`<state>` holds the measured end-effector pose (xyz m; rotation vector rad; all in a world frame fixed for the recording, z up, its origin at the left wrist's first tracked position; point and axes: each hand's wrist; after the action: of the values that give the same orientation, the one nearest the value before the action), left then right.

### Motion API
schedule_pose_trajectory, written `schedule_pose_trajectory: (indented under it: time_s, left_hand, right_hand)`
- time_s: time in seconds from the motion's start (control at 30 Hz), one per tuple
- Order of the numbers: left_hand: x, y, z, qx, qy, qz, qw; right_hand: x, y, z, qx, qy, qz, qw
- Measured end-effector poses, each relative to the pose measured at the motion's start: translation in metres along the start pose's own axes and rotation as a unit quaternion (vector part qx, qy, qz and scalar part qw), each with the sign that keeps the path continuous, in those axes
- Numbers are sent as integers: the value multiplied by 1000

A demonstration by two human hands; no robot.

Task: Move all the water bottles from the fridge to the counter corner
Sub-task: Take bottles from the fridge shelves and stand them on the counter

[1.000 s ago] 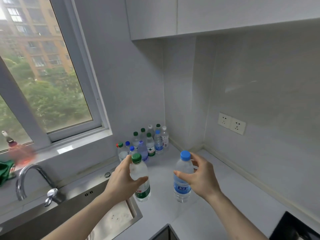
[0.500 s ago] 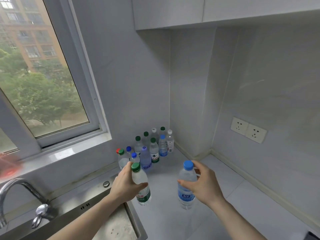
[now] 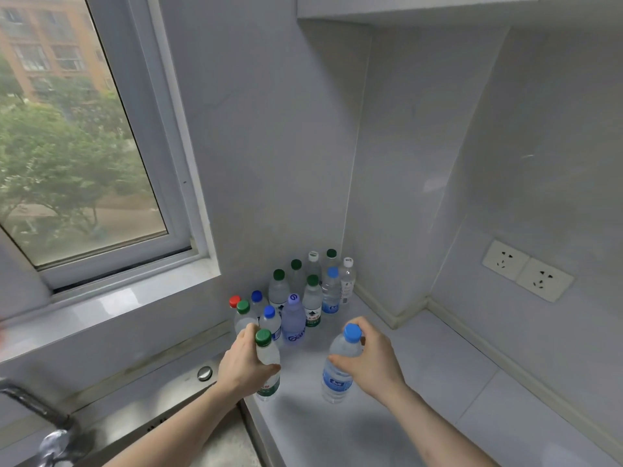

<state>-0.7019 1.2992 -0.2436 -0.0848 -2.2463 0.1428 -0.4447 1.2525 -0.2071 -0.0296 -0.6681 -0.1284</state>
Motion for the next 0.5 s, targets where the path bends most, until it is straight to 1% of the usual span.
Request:
schedule_pose_trajectory:
  time_s: [0.2,0.5]
  left_hand:
    - [-13,34,14,14,-14,8,1000]
    - [-22,56,27,18,-21,1,1000]
  right_hand:
    - [-30,33,-1,-15,-47,28,998]
    - [-68,72,-3,-33,-93,63,993]
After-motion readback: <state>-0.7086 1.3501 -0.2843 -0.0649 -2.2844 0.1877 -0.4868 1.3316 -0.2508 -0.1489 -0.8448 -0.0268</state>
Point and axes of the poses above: each hand's wrist, its own y-axis towards the middle knuckle, its own x-axis out of the back of the hand, z = x × y, and after that the axes turned 3 degrees about -y, right-handed
